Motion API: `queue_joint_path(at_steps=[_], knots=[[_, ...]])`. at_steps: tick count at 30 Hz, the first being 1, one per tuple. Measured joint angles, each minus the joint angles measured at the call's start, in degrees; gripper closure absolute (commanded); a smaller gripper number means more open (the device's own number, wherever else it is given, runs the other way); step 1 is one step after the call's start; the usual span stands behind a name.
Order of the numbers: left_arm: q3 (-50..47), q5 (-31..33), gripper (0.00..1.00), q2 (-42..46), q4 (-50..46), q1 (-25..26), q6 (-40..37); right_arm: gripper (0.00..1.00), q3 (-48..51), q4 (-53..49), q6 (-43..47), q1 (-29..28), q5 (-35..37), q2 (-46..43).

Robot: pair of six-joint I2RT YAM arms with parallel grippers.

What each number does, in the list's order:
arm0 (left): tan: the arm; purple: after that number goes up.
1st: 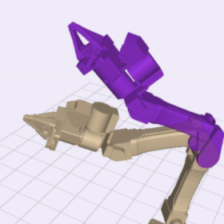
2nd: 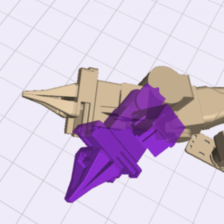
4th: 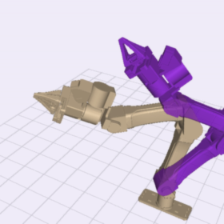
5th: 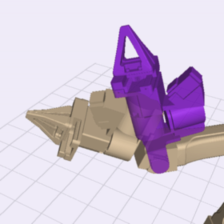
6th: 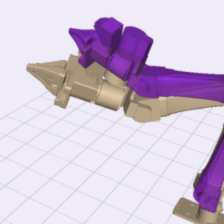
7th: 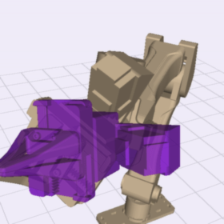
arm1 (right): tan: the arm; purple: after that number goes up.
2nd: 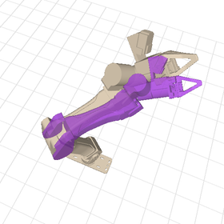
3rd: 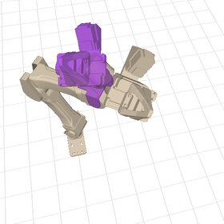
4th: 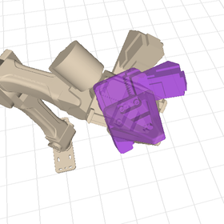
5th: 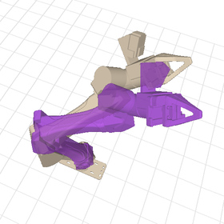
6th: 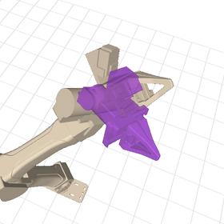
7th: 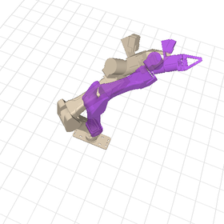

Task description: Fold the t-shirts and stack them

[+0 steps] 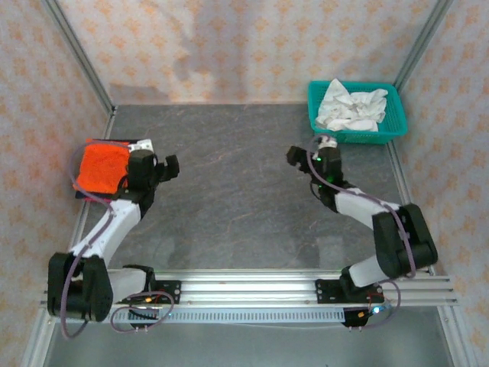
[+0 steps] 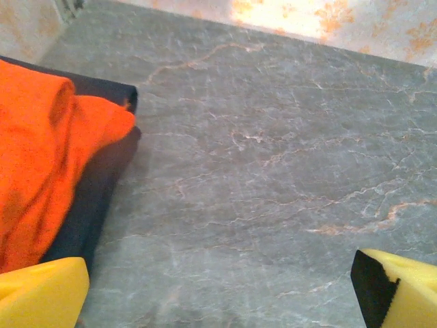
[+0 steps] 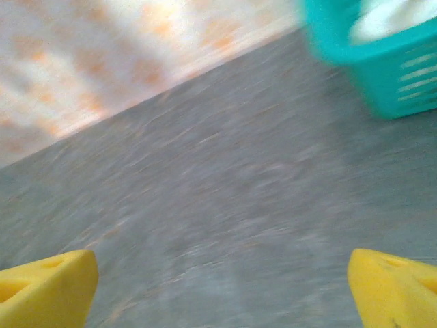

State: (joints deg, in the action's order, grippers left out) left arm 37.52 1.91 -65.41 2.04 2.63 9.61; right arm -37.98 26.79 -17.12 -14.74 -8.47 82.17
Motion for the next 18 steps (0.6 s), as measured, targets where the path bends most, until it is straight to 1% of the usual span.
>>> queue_joint_path(at_steps=[3, 5, 7, 9, 11, 14, 18], knots=[[-6.1, 1.7, 0.00, 3.1, 6.8, 0.0, -4.3, 0.04, 3.0, -1.1, 3.2, 3.8, 8.3, -4.7], [-9.6, 2.7, 0.00, 3.4, 10.5, 0.0, -6.4, 0.04, 4.5, -1.5, 5.0, 5.6, 12.0, -6.5], [-11.8, 3.5, 0.00, 2.3, 13.3, 0.0, -8.0, 0.01, 6.6, -1.0, 7.7, 7.0, 16.2, -8.1], [-12.5, 4.6, 0.00, -0.9, 15.8, 0.0, -9.4, 0.00, 8.5, -0.2, 10.9, 7.9, 21.1, -9.1], [-12.6, 5.1, 0.00, -3.9, 18.3, 0.0, -10.1, 0.01, 9.5, 0.8, 13.4, 8.9, 24.2, -8.8], [-12.5, 5.2, 0.00, -7.3, 20.9, 0.0, -11.1, 0.00, 9.7, 1.0, 14.9, 11.2, 25.2, -8.4], [-12.4, 4.5, 0.00, -10.8, 23.3, -0.2, -11.2, 0.00, 11.9, 5.9, 15.3, 12.7, 23.4, -7.0]])
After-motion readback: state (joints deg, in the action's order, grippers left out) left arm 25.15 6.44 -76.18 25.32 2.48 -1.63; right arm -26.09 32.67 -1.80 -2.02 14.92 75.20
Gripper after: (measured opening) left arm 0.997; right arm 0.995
